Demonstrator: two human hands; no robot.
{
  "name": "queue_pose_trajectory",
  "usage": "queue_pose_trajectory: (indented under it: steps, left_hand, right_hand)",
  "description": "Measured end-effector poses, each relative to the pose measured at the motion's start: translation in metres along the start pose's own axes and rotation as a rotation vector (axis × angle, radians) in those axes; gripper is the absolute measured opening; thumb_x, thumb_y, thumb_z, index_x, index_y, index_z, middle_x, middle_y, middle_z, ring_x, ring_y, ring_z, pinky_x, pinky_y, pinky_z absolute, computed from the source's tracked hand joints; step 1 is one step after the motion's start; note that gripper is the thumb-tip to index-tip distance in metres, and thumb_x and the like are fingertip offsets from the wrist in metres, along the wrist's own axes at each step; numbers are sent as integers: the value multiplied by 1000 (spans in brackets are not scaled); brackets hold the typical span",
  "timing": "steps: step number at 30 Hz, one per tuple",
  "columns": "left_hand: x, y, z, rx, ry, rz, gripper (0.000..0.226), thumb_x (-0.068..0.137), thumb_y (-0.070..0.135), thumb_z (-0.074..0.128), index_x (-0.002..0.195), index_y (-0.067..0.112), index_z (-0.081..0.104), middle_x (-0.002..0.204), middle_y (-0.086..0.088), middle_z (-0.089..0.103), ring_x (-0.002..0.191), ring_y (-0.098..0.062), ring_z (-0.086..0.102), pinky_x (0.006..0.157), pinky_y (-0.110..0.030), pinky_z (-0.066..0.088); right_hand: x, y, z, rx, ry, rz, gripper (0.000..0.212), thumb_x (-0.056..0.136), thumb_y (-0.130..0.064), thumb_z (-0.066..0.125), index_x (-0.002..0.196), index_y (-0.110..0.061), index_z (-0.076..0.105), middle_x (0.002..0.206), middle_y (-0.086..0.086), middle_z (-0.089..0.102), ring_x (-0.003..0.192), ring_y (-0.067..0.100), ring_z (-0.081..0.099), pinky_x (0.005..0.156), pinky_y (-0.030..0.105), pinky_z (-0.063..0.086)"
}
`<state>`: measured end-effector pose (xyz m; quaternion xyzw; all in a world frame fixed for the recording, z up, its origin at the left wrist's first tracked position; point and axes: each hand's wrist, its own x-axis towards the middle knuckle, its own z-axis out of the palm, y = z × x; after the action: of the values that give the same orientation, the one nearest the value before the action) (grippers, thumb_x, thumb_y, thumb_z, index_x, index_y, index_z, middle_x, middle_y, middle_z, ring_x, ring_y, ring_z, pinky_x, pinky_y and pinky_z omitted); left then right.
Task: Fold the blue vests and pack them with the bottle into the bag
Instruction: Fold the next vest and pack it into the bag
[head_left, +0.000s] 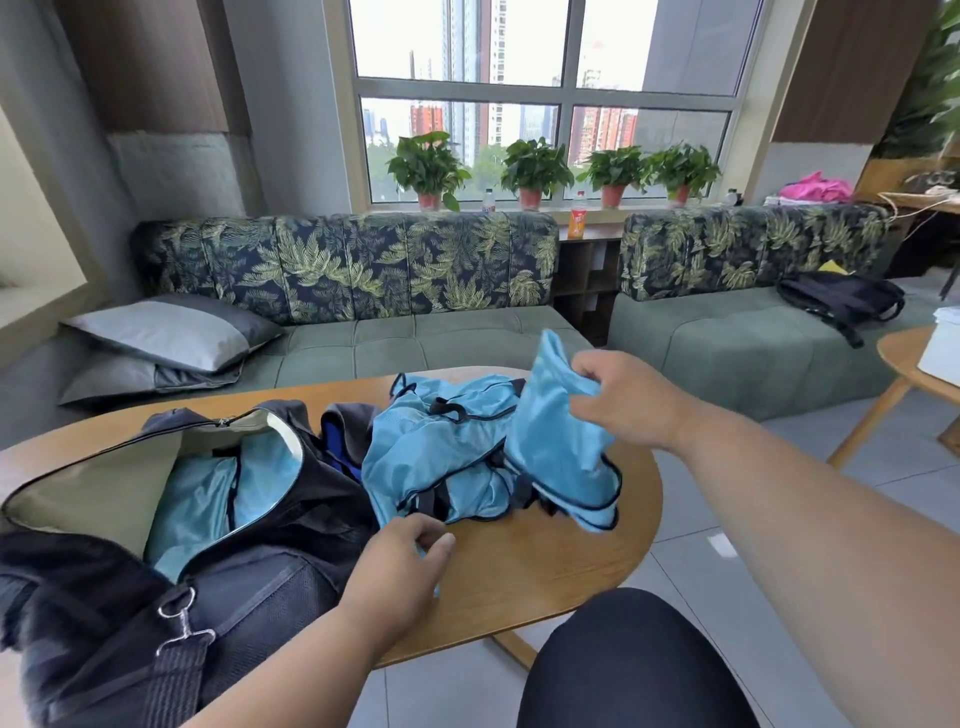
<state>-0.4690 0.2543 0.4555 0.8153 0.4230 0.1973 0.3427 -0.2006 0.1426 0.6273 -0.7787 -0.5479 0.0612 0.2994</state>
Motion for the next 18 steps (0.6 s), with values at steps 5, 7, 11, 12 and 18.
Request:
queue_pose_trajectory:
  steps: [5, 7, 11, 12, 18]
  left_hand:
    - [-2, 10, -25, -83, 87, 29, 62, 87, 45, 81, 142, 38, 53, 118, 21, 58, 104, 6, 55, 89, -22, 45]
    - [-4, 6, -32, -95, 90, 52, 89, 82, 40, 87, 155, 41, 37, 125, 18, 56, 107, 4, 56, 92, -23, 45]
    - [-14, -13, -33, 129, 29, 176, 109, 75, 35, 83, 162, 47, 18, 138, 12, 47, 126, -10, 53, 107, -24, 43]
    - [-16, -15, -30, 210, 4, 230, 105, 76, 38, 81, 162, 47, 20, 140, 13, 45, 128, -11, 51, 109, -24, 41]
    - [-26, -29, -26, 507, -134, 391, 52, 88, 43, 67, 140, 41, 62, 140, 16, 55, 126, -16, 51, 110, -27, 40]
  right_hand:
    - [-15, -56, 19, -482, -239, -271, 18, 87, -20, 63, 85, -25, 46, 79, -5, 55, 74, 20, 51, 63, 35, 37]
    - [-39, -62, 57, -559, -306, -309, 15, 91, -18, 59, 102, -27, 56, 98, 2, 64, 90, 29, 58, 71, 37, 44]
    - [-93, -52, 142, -611, -450, -293, 17, 92, -3, 54, 98, -19, 50, 101, 12, 60, 89, 39, 61, 55, 38, 30]
    - [-102, -45, 156, -595, -461, -274, 17, 93, -4, 54, 99, -19, 49, 103, 12, 59, 90, 40, 61, 55, 39, 29]
    - [-134, -27, 180, -309, -343, -200, 25, 92, -25, 62, 105, -26, 41, 108, 0, 52, 89, 26, 51, 76, 44, 41]
